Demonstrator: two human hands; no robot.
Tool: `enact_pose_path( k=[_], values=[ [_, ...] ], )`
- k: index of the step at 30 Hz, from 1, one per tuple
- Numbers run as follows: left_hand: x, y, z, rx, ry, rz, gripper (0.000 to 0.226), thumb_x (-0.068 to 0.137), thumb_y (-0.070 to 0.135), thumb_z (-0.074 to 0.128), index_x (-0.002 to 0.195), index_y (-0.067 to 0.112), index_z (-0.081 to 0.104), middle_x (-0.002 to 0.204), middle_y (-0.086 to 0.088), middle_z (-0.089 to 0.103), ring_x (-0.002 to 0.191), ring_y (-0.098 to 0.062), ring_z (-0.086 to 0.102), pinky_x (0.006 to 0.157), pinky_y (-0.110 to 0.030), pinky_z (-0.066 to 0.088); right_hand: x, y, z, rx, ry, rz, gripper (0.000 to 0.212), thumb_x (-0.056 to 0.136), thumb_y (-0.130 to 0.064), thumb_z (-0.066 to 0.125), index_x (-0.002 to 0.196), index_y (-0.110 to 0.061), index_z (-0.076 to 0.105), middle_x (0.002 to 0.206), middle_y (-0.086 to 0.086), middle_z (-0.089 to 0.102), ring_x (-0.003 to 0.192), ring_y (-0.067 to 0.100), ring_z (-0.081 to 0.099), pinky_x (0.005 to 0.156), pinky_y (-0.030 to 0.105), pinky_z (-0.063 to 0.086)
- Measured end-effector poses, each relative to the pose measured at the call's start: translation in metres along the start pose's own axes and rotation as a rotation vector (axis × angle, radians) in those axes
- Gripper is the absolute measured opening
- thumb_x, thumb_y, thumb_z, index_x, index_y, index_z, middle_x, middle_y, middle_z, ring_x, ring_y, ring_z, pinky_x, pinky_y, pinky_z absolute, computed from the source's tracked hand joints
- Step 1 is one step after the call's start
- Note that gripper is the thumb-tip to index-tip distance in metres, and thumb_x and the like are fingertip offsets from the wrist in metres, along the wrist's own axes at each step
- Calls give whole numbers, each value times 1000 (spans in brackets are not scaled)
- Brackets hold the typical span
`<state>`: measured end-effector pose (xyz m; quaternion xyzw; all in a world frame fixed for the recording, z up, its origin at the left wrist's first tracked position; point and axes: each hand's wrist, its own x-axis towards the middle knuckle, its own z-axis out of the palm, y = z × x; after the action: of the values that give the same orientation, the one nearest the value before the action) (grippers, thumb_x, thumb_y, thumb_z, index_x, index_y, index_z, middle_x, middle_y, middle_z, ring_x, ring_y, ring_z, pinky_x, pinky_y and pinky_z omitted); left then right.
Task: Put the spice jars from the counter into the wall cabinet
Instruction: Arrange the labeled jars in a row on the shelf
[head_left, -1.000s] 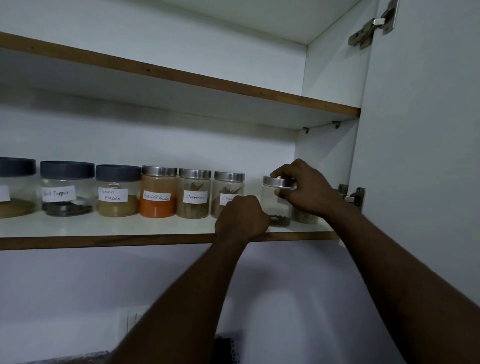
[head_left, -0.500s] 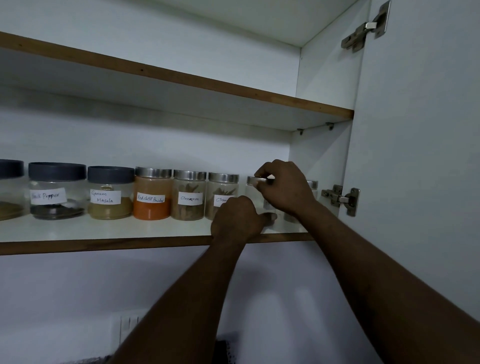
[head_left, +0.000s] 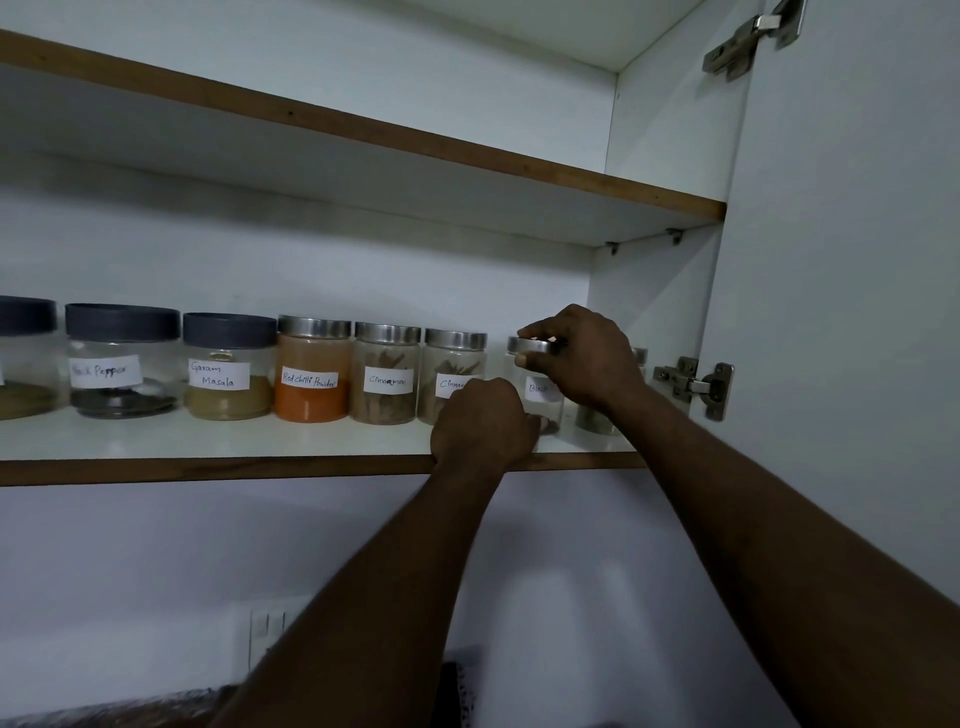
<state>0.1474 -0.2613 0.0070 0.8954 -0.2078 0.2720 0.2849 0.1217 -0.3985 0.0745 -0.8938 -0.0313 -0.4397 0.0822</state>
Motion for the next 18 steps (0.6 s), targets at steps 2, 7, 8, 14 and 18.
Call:
enact_pose_path(
  k=[2, 7, 8, 14, 18],
  values=[
    [0, 0, 1, 12, 8, 1, 52, 81, 58, 73, 105, 12, 70, 105, -8, 71, 97, -26, 67, 69, -31, 47, 1, 0, 1, -14, 5, 4, 39, 80, -55, 77, 115, -39, 75, 109, -6, 66, 97, 14, 61, 75, 29, 42],
    [-2, 1, -2, -6, 5, -15, 56, 78, 62, 74, 106, 14, 70, 105, -7, 71, 98, -26, 67, 69, -31, 46, -3, -2, 3, 11, 9, 7, 40, 82, -54, 76, 118, -38, 74, 111, -6, 67, 94, 11, 61, 75, 29, 44],
    [-2, 2, -2, 2, 11, -16, 52, 80, 59, 73, 106, 13, 70, 105, -7, 71, 98, -26, 68, 69, -31, 46, -4, -1, 1, 40, -5, 5, 40, 83, -54, 76, 119, -37, 74, 113, -7, 68, 94, 10, 62, 77, 29, 45],
    [-6, 1, 0, 28, 90, -28, 43, 82, 52, 73, 101, 13, 72, 101, -7, 72, 93, -26, 69, 67, -30, 47, -4, 22, -35, 150, -2, 42, 40, 98, -40, 62, 137, -30, 59, 135, -4, 63, 112, 10, 60, 92, 30, 46],
    [-6, 1, 2, 33, 112, -6, 48, 80, 57, 72, 98, 12, 72, 96, -7, 72, 89, -26, 70, 63, -29, 43, -7, 53, -60, -85, -129, 82, 43, 98, -28, 62, 140, -20, 57, 139, 7, 62, 123, 25, 59, 102, 36, 46]
  ],
)
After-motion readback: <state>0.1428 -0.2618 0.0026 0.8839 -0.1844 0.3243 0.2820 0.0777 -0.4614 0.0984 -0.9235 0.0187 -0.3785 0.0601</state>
